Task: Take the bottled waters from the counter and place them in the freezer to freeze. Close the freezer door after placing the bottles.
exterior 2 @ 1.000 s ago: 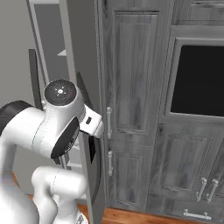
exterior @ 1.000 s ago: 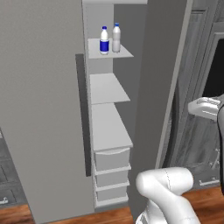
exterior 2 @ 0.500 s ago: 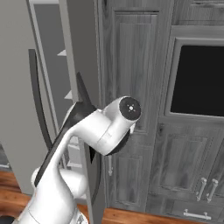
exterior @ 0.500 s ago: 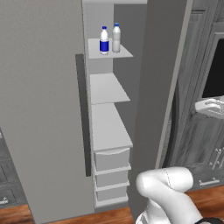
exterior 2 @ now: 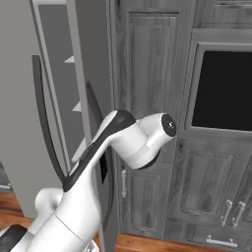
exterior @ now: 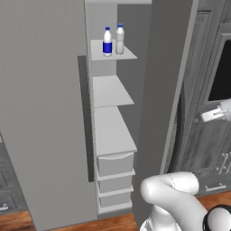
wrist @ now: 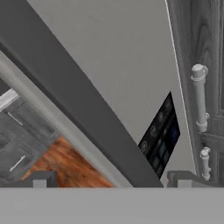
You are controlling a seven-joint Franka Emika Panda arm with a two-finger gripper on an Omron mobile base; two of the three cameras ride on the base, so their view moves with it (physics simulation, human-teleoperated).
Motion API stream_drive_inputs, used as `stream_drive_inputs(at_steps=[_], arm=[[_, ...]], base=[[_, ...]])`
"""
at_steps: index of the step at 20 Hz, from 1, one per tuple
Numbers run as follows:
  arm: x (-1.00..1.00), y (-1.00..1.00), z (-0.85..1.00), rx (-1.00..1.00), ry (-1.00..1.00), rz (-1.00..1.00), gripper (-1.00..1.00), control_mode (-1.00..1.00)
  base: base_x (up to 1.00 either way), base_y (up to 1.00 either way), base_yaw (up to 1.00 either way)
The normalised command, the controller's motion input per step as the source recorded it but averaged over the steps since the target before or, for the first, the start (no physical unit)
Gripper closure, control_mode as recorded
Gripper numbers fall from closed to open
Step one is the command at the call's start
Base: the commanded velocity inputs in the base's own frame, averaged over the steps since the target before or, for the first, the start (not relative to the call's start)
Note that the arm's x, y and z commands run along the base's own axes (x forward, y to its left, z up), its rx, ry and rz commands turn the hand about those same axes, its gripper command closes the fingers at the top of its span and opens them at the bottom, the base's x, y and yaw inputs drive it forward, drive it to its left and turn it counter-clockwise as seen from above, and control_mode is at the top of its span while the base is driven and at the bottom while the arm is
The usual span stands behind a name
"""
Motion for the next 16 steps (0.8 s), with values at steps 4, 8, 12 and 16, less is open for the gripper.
stream_drive_inputs(at_steps=[4,8,12,16], arm=[[0.0,0.31,0.0,0.0,-0.02,0.19,-1.0,-1.0],[0.0,0.34,-0.07,0.01,0.0,0.12,-1.0,-1.0],[0.06,0.23,-0.01,0.0,-0.04,0.08,-1.0,-1.0],[0.31,0.15,0.0,0.0,-0.01,0.01,-1.0,-1.0]], base=[[0.0,0.0,0.0],[0.0,0.0,0.0],[0.0,0.0,0.0],[0.0,0.0,0.0]])
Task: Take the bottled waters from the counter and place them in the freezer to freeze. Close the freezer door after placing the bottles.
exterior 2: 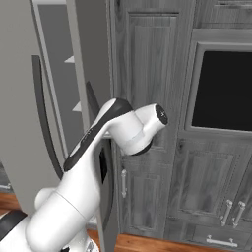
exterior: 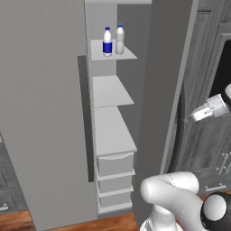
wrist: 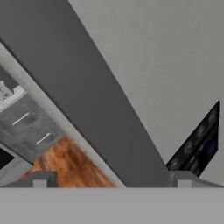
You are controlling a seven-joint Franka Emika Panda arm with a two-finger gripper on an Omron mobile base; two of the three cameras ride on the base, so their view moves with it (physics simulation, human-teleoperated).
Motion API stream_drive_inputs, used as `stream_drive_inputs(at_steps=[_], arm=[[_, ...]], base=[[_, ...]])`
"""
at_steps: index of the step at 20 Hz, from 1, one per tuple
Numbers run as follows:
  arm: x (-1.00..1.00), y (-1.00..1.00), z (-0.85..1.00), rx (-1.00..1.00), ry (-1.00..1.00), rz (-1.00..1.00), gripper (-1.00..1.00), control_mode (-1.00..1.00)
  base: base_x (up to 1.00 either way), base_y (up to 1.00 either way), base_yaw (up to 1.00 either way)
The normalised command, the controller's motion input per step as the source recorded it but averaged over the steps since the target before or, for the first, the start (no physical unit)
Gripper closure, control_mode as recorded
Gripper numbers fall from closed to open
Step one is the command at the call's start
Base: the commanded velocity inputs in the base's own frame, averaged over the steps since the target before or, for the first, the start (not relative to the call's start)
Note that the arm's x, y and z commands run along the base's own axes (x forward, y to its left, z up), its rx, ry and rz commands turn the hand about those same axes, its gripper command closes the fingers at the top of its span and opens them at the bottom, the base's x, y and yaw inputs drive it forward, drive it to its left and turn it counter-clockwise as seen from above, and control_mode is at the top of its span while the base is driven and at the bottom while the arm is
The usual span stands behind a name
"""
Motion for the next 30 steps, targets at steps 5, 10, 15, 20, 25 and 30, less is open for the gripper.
stream_drive_inputs(at_steps=[5,10,15,20,25,30], arm=[[0.31,0.13,0.0,0.0,0.0,0.0,-1.0,-1.0],[0.16,0.52,-0.03,0.0,0.0,0.0,-1.0,-1.0],[0.01,0.69,0.0,-0.02,0.0,0.0,-1.0,-1.0],[0.02,0.6,0.0,-0.01,0.0,-0.06,-1.0,-1.0],[0.21,0.53,0.0,-0.01,0.03,-0.12,-1.0,-1.0],[0.3,0.58,-0.02,-0.03,0.01,-0.16,-1.0,-1.0]], base=[[0.0,0.0,0.0],[0.0,0.0,0.0],[0.0,0.0,0.0],[0.0,0.0,0.0],[0.0,0.0,0.0],[0.0,0.0,0.0]])
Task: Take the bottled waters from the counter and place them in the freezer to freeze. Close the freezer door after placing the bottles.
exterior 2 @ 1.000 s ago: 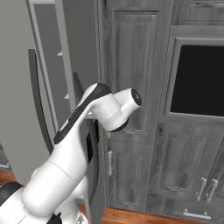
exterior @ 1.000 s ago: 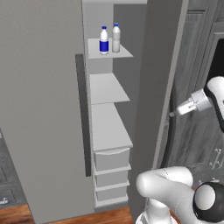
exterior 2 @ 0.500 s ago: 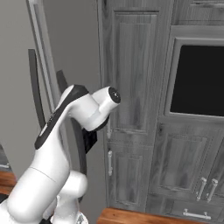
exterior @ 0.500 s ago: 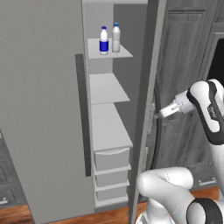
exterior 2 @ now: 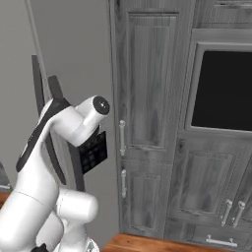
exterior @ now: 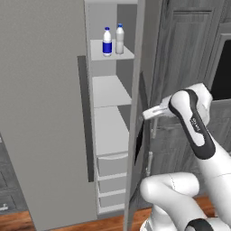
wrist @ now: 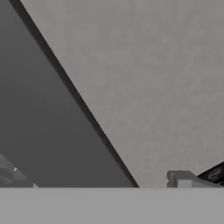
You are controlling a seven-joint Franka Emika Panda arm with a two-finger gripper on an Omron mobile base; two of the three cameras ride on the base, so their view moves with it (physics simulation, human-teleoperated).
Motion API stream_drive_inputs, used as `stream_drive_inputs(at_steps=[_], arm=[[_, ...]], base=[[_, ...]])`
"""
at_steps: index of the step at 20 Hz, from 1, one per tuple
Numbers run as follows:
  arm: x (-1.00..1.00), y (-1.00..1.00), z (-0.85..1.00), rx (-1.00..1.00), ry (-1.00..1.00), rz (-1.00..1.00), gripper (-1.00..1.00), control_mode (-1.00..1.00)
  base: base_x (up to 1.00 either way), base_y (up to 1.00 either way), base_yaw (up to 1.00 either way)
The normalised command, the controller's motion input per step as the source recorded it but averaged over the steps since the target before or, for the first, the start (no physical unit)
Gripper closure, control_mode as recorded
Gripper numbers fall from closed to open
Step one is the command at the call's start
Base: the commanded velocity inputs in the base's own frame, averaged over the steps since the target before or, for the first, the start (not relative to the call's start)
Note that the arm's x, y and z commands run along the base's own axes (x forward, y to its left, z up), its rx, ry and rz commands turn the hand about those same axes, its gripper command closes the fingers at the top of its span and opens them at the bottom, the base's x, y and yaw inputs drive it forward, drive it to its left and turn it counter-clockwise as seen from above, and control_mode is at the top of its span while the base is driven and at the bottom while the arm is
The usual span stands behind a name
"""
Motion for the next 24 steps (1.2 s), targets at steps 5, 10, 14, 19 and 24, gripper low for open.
stream_drive_inputs(at_steps=[5,10,14,19,24], arm=[[0.28,0.59,0.0,-0.04,0.0,-0.16,-1.0,-1.0],[0.29,0.46,0.0,-0.08,0.02,-0.14,-1.0,-1.0],[0.4,0.42,0.0,-0.07,0.01,-0.16,-1.0,-1.0],[0.42,0.27,0.0,-0.02,0.02,-0.13,-1.0,-1.0],[0.25,0.0,0.0,0.0,0.03,0.0,-1.0,-1.0]], base=[[0.0,0.0,0.0],[0.0,0.0,0.0],[0.0,0.0,0.0],[0.0,0.0,0.0],[0.0,0.0,0.0]])
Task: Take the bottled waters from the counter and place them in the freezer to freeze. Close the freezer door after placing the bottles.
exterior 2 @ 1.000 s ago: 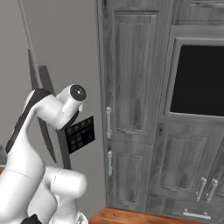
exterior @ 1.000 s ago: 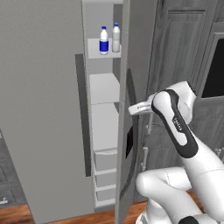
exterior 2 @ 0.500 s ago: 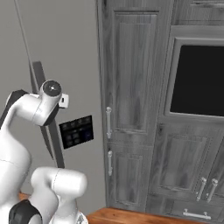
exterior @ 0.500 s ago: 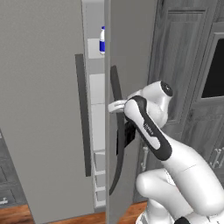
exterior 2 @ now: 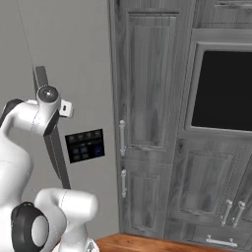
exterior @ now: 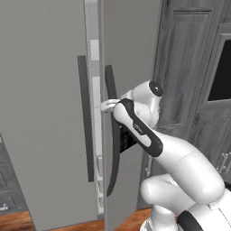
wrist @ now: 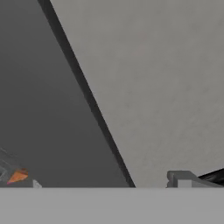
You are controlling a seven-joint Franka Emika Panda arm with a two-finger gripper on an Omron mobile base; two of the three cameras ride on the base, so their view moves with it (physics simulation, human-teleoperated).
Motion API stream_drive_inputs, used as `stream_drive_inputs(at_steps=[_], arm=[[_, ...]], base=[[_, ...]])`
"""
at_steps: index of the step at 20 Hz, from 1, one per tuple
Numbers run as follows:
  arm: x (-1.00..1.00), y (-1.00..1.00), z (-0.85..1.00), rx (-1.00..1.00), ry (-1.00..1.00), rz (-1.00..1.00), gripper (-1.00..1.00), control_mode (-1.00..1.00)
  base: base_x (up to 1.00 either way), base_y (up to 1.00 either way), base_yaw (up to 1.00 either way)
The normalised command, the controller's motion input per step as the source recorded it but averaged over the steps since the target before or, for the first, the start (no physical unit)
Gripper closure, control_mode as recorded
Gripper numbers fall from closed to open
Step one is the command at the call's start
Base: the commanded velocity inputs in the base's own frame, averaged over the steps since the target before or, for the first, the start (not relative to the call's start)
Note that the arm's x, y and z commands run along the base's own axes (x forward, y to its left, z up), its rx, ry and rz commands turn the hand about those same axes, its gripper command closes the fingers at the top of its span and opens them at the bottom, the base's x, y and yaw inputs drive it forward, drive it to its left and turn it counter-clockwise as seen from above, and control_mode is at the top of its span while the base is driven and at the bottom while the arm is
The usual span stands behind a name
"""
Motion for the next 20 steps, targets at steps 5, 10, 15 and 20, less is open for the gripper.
stream_drive_inputs(at_steps=[5,10,15,20], arm=[[0.19,0.0,0.0,0.0,0.0,0.0,-1.0,-1.0],[0.32,0.0,0.0,0.0,0.0,-0.06,-1.0,-1.0],[0.33,0.0,0.0,-0.03,0.0,-0.08,-1.0,-1.0],[0.38,0.0,0.0,-0.03,0.0,-0.09,-1.0,-1.0]], base=[[0.0,0.0,0.0],[0.0,0.0,0.0],[0.0,0.0,0.0],[0.0,0.0,0.0]])
